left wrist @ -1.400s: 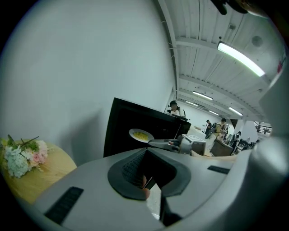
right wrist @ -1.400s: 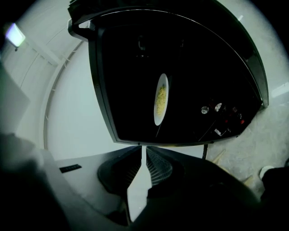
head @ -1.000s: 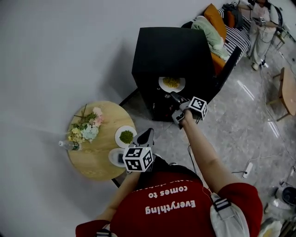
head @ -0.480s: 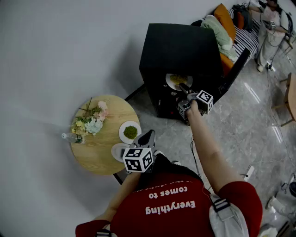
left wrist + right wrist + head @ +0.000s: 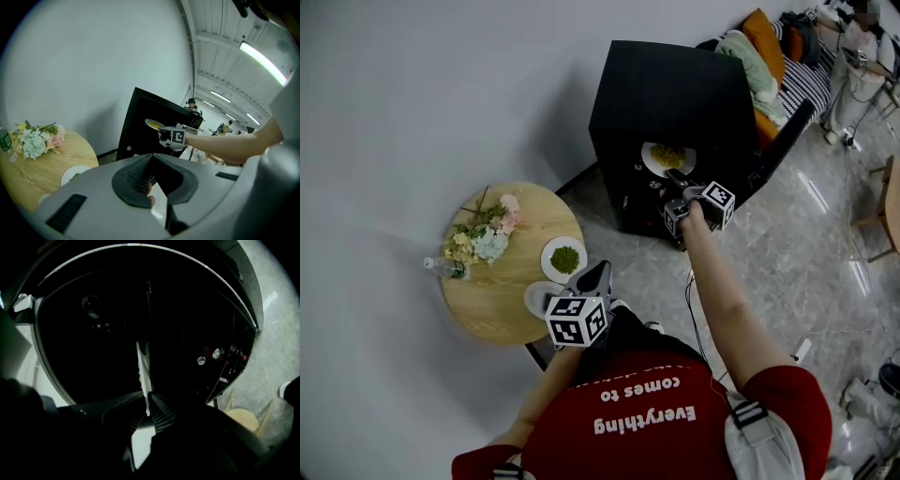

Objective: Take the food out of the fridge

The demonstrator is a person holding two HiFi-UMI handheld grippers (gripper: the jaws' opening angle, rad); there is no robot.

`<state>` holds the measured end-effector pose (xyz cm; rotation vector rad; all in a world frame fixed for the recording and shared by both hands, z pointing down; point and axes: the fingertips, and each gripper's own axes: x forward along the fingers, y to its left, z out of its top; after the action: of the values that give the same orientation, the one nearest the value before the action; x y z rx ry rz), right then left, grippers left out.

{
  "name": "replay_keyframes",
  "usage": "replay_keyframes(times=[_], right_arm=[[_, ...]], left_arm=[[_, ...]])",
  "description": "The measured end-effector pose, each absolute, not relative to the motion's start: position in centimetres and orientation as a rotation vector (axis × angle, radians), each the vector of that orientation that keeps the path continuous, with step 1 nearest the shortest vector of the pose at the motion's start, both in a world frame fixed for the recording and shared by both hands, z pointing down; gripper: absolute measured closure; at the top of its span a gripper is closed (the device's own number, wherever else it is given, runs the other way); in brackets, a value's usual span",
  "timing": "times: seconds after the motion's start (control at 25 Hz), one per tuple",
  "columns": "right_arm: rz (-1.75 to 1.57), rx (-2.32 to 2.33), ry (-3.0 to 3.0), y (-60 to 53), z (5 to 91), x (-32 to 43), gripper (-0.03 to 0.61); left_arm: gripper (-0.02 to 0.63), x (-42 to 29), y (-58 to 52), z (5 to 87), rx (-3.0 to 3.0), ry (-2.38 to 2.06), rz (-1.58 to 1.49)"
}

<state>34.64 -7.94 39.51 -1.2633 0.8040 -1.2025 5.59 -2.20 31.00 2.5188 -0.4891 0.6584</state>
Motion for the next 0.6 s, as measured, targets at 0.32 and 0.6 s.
replay_keyframes(times=[0.32, 0.6], right_arm=[[-1.192, -1.259, 0.840, -7.81, 39.42, 34.47, 0.551], [-1.171, -1.237, 0.883, -7.36, 38.94, 33.86, 0.552]], left_arm=[[0.609, 4.82, -1.59, 31.67, 2.501, -0.485, 0.674], [0.609, 4.54, -1.75, 31.68, 2.500, -0.503, 0.658]])
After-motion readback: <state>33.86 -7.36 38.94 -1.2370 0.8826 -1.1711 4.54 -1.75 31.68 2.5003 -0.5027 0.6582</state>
